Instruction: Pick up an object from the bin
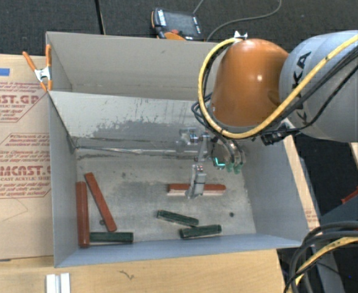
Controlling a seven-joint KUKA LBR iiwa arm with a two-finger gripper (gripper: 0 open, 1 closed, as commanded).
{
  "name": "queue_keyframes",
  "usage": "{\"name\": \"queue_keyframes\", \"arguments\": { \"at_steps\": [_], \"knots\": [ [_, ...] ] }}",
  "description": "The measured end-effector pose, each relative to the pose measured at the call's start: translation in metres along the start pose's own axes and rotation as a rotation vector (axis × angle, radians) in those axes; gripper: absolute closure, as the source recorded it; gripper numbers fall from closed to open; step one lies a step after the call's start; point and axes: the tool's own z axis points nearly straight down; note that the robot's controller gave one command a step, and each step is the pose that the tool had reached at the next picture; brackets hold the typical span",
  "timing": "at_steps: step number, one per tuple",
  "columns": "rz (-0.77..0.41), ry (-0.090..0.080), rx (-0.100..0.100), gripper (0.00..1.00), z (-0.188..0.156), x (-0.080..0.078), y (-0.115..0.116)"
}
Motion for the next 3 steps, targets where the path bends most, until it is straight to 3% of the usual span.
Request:
{"name": "queue_keyframes", "arguments": {
  "at_steps": [1,2,3],
  "knots": [
    [-0.099,0.001,0.002,0.0,0.129,0.0,-0.03],
    [-0.167,-0.007,0.003,0.0,0.158,-0.027,-0.076],
    [-0.194,-0.005,0.002,0.0,0.157,-0.017,-0.103]
  ]
}}
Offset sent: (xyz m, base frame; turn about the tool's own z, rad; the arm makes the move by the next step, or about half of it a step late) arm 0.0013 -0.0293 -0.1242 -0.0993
